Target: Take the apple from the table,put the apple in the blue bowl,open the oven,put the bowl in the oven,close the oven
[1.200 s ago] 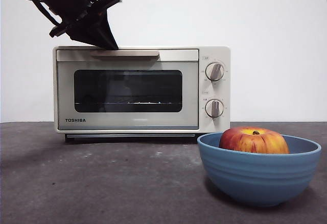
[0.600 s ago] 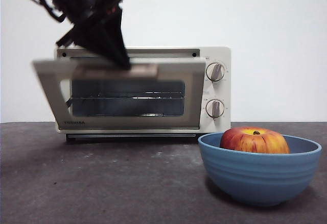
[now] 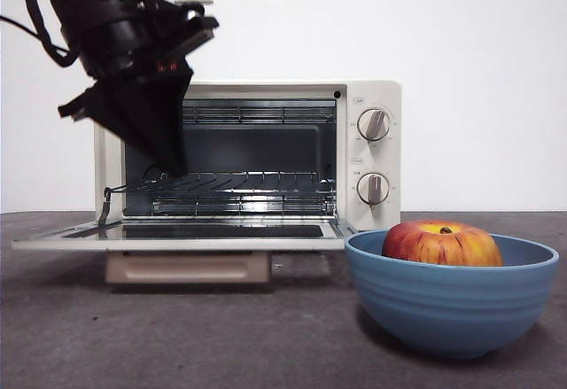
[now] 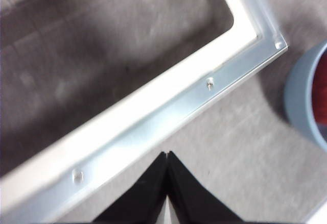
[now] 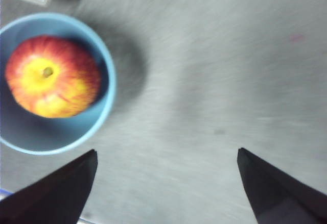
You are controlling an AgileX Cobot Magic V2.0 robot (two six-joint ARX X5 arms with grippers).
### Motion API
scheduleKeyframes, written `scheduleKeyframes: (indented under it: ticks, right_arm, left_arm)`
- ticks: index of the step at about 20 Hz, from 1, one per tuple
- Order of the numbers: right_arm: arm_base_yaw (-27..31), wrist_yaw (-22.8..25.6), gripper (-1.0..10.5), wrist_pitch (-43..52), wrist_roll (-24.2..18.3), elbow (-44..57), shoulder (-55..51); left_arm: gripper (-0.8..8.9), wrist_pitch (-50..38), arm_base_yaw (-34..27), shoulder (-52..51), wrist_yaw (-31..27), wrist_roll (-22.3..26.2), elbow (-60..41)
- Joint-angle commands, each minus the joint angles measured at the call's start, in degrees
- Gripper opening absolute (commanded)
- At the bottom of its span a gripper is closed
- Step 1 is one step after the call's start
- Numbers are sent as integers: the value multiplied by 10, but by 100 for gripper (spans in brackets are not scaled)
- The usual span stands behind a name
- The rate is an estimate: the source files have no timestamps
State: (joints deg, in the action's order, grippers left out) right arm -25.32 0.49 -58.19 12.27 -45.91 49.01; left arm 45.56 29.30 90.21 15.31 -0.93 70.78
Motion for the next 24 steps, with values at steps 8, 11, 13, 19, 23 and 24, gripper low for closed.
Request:
scheduleKeyframes:
  ticks: [8,11,13,19,23,24]
  right_arm:
    - [45,-125,394,132,-7,28,112]
    - [45,-132,381,161,-16,28,164]
    - [45,-135,379,176,-21,28,191]
    - [44,-147,347,202,-26,28,244]
    - [44,-162,247,224,-25,28,280]
    - [43,-162,213,226,-25,28,286]
  left_arm:
    - [7,-78,4,-123,1,-33,3]
    - [7,-101,3,-179,1,-47,-40]
    - [7,-129,0,-227,1,-65,-94]
    - [7,-146,-27,-386,-35,-109,-230]
    - [7,-108,-38,-459,-36,-116,-251]
    - [7,-104,-38,-469,-36,-116,-251]
